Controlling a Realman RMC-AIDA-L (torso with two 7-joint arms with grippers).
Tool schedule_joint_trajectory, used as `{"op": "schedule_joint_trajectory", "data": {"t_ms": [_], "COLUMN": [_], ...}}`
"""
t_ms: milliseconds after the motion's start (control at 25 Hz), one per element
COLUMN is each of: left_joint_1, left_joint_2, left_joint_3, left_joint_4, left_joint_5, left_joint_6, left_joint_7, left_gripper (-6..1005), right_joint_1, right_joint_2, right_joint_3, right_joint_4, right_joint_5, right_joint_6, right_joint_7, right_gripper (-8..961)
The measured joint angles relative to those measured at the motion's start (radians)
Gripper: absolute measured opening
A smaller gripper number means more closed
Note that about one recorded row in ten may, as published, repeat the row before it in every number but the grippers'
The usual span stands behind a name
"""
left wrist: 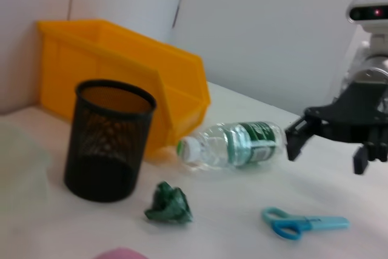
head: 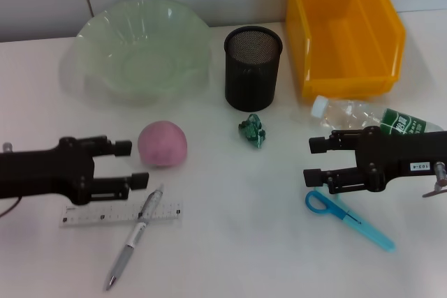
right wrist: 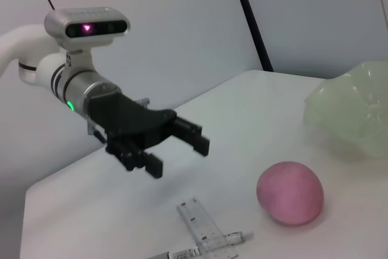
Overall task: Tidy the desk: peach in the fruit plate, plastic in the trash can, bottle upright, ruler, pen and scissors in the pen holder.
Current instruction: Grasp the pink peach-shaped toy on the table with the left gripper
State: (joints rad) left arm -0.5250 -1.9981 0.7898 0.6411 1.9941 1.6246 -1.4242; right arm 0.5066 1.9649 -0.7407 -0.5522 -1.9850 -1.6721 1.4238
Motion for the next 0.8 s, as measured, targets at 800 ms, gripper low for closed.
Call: {"op": "schedule_joint_trajectory", "data": {"t_ms": [800], "left_joint_1": [-0.174], "left_joint_2": [-0.069], "left_joint_3": [0.117], "left_joint_4": [0.137], "left_joint_5": [0.239], "left_joint_6": [-0.264], "left_joint_7": [-0.076], "left_gripper": [705], "right_joint_1": [0.000], "right_joint_2": [-0.002], "right_joint_3": [-0.002], "right_joint_4": [-0.002], "right_joint_5": [-0.002], "right_joint_6": [0.000], "right_joint_7": [0.003], "right_gripper": [790]}}
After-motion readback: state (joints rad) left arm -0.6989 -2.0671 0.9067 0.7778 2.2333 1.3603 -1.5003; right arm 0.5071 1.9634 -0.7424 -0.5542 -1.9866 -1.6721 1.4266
